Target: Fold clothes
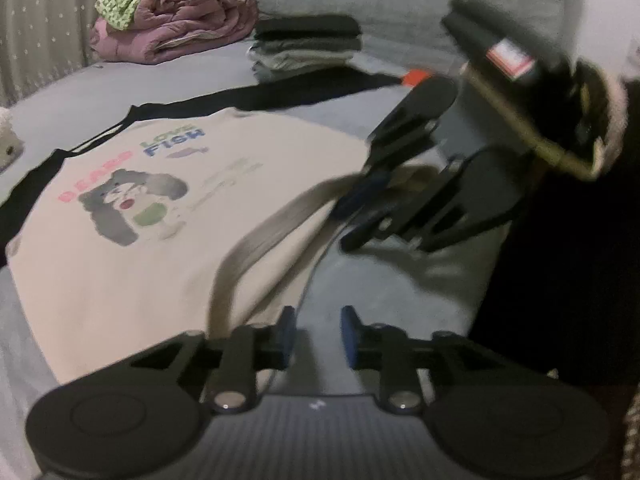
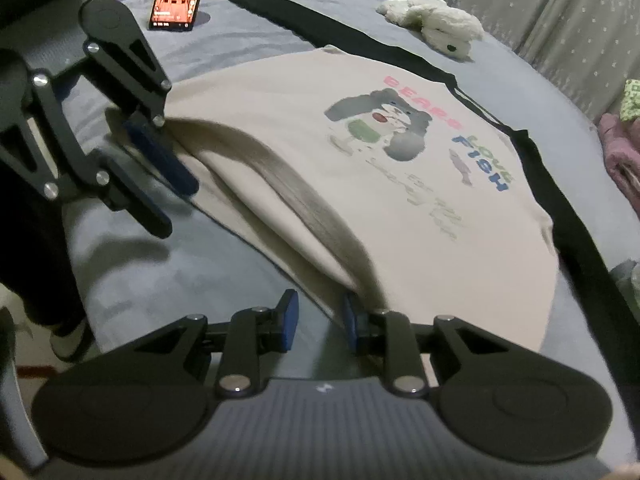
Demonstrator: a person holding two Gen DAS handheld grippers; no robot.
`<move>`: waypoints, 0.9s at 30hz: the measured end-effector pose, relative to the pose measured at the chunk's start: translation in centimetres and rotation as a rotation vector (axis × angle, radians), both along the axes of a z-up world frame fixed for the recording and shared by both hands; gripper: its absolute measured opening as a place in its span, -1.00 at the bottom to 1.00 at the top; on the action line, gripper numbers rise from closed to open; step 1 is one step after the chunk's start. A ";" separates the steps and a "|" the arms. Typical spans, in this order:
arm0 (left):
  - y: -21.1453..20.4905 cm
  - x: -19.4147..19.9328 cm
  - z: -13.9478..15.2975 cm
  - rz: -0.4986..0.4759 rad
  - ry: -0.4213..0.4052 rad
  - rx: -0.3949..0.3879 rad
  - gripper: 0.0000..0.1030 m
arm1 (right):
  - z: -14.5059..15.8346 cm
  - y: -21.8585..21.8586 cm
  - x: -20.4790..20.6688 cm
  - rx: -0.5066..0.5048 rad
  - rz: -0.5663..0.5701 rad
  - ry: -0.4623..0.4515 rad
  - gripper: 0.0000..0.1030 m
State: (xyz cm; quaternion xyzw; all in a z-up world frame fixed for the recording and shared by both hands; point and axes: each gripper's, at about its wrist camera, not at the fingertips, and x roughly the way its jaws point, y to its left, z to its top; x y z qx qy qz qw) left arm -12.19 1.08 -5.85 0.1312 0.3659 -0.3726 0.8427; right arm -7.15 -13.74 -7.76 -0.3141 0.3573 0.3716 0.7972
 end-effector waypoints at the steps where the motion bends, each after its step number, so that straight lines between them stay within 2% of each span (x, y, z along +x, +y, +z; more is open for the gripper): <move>1: -0.1 0.0 -0.2 0.001 -0.007 0.020 -0.36 | 0.0 -0.2 0.1 -0.007 0.000 -0.003 -0.52; 4: -0.5 -0.1 -0.8 0.002 -0.028 0.080 -0.32 | -0.1 -0.7 0.2 -0.026 -0.001 -0.010 -0.52; 8: -0.8 -0.2 -1.0 0.000 -0.050 0.111 -0.36 | -0.3 -1.2 0.5 -0.031 -0.005 -0.013 -0.55; 10: -0.7 0.0 -0.9 0.015 -0.051 0.113 -0.48 | -0.4 -1.2 0.6 -0.027 -0.005 -0.014 -0.66; 12: -0.5 0.3 -0.8 0.031 -0.042 0.108 -0.77 | -0.4 -1.1 0.5 -0.028 -0.002 -0.019 -0.85; 14: -0.3 0.5 -0.8 0.046 -0.033 0.102 -0.82 | -0.3 -1.1 0.5 -0.028 -0.003 -0.021 -0.92; 15: -0.2 0.7 -0.7 0.054 -0.028 0.100 -0.92 | -0.3 -1.2 0.5 -0.026 -0.005 -0.021 -0.92; 23: 1.3 -0.4 1.2 0.007 -0.012 0.008 -0.97 | 1.9 -2.3 0.0 0.039 0.010 0.041 -0.93; 27: 1.5 -0.8 0.9 -0.033 0.028 0.024 -0.97 | 2.4 -2.4 -1.0 0.024 0.060 0.087 -0.93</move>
